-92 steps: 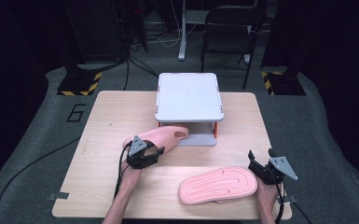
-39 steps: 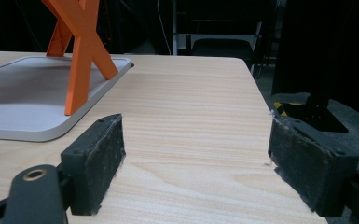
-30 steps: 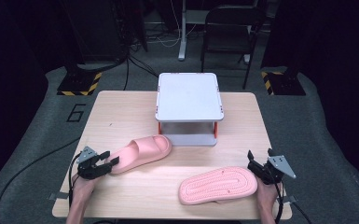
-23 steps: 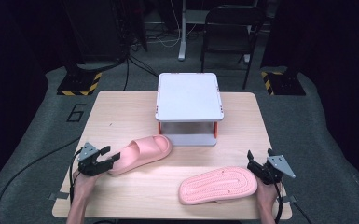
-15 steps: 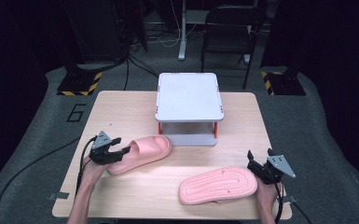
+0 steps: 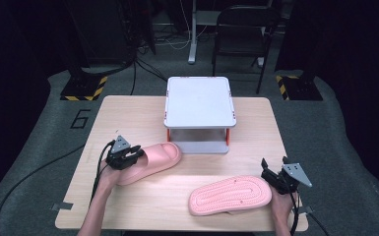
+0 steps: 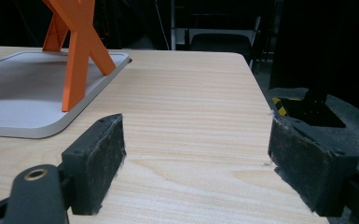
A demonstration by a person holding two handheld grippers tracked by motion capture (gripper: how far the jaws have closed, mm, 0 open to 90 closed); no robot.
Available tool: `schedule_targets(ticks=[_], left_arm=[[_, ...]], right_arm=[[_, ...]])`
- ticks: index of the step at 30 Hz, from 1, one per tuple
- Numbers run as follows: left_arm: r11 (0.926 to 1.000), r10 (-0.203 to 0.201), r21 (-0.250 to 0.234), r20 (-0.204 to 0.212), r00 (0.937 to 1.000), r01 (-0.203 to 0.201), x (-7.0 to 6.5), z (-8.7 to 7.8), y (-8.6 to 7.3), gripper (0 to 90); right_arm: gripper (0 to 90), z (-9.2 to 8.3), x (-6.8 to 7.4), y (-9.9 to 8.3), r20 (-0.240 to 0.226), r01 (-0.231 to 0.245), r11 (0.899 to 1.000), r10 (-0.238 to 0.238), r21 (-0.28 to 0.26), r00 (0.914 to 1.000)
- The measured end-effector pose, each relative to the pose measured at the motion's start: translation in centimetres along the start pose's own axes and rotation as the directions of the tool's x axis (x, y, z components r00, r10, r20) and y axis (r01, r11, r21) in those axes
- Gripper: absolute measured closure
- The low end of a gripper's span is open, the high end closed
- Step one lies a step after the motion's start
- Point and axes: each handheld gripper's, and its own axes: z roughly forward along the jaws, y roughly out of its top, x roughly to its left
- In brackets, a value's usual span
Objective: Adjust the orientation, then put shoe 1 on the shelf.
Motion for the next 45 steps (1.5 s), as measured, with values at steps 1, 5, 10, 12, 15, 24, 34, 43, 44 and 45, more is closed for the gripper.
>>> schedule_targets(ticks=[1,5,10,12,15,24,34,43,44,45], left_arm=[[0.9999,-0.011,0.002,-0.009,0.9999,0.011,-0.2,-0.2,-0.2,74.4],[0.9976,-0.069,0.005,-0.086,0.9939,0.069,-1.4,-1.6,-0.9,77.6],[0.9751,-0.221,-0.017,-0.179,0.9588,0.221,-3.3,-3.6,-2.1,79.7],[0.9705,-0.24,-0.025,-0.19,0.9519,0.24,-4.2,-4.0,-2.6,80.4],[0.9714,-0.237,-0.037,-0.177,0.9551,0.234,-4.8,-4.0,-3.0,81.3],[0.9792,-0.18,-0.119,-0.137,0.9741,0.164,-4.0,-5.0,-3.2,48.2],[0.9732,-0.197,-0.148,-0.144,0.9697,0.176,-3.2,-5.8,-3.7,32.8],[0.9816,-0.173,-0.1,-0.109,0.9789,0.162,-3.6,-4.9,-3.9,28.6],[0.9816,-0.173,-0.1,-0.109,0.9789,0.162,-3.6,-4.9,-3.9,27.5],[0.983,-0.174,-0.078,-0.11,0.9786,0.166,-3.5,-4.4,-4.1,27.0]], right_arm=[[18.0,0.0,0.0,0.0,0.0,0.0,1.0,0.0,0.0,1.0],[18.1,0.0,0.0,0.0,0.0,0.0,1.0,0.0,0.005,1.0],[18.1,0.0,0.0,0.0,0.005,0.005,1.0,-0.005,0.004,1.0],[18.1,0.0,0.0,0.0,0.004,0.005,1.0,-0.005,-0.001,1.0],[18.1,0.0,0.1,0.0,0.003,0.007,1.0,-0.007,0.0,1.0],[17.7,0.0,0.1,0.0,0.005,-0.002,1.0,0.002,0.007,1.0],[17.4,0.1,0.1,0.0,0.001,0.003,1.0,-0.003,0.013,1.0],[15.1,0.1,0.2,0.1,0.007,0.012,1.0,-0.012,0.022,0.9999],[15.1,0.1,0.2,0.1,0.007,0.012,1.0,-0.012,0.022,0.9999],[15.0,0.2,0.2,0.0,0.001,0.014,1.0,-0.014,0.019,0.9999]])
